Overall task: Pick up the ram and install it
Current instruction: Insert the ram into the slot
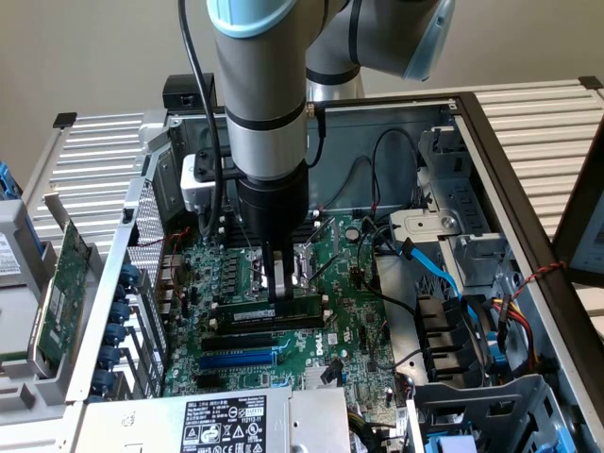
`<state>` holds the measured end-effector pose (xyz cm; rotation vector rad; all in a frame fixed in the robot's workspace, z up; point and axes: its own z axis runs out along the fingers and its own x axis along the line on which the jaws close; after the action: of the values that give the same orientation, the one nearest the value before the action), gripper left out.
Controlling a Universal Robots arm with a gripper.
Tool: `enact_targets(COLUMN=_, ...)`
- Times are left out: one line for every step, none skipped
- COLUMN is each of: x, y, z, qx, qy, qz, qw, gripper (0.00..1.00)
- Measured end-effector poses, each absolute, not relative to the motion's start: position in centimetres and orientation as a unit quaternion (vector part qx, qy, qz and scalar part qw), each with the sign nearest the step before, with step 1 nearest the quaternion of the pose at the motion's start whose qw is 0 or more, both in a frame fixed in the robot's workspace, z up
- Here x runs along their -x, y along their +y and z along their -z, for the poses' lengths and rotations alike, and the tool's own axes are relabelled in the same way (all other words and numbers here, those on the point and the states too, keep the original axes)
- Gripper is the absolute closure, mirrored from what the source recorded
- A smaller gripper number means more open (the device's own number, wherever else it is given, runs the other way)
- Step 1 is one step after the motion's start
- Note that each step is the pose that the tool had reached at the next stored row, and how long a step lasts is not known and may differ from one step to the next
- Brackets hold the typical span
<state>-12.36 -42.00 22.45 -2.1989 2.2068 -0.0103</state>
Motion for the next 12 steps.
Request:
enact_targets(x=12.38, y=-42.00, z=-22.45, qx=0.706, qy=0.708, qz=0.003, qw=0.013, gripper=0.86)
enact_targets(x=12.39, y=-42.00, z=-22.45, qx=0.706, qy=0.708, qz=0.003, qw=0.013, gripper=0.86)
enact_targets(x=12.41, y=-42.00, z=-22.45, qx=0.706, qy=0.708, qz=0.004, qw=0.013, gripper=0.86)
enact_targets(x=12.42, y=-42.00, z=-22.45, qx=0.706, qy=0.708, qz=0.004, qw=0.013, gripper=0.86)
enact_targets(x=12.43, y=-42.00, z=-22.45, qx=0.706, qy=0.708, qz=0.004, qw=0.013, gripper=0.86)
enact_targets(x=12.44, y=-42.00, z=-22.45, qx=0.706, qy=0.708, qz=0.004, qw=0.013, gripper=0.86)
enact_targets(x=12.44, y=-42.00, z=-22.45, qx=0.706, qy=0.708, qz=0.004, qw=0.014, gripper=0.86)
enact_targets(x=12.45, y=-42.00, z=-22.44, qx=0.706, qy=0.708, qz=0.004, qw=0.014, gripper=0.86)
enact_targets(x=12.45, y=-42.00, z=-22.44, qx=0.706, qy=0.708, qz=0.004, qw=0.014, gripper=0.86)
enact_targets(x=12.45, y=-42.00, z=-22.44, qx=0.706, qy=0.708, qz=0.004, qw=0.014, gripper=0.86)
enact_targets(x=12.45, y=-42.00, z=-22.44, qx=0.706, qy=0.708, qz=0.004, qw=0.014, gripper=0.86)
enact_targets(x=12.46, y=-42.01, z=-22.45, qx=0.706, qy=0.708, qz=0.004, qw=0.013, gripper=0.86)
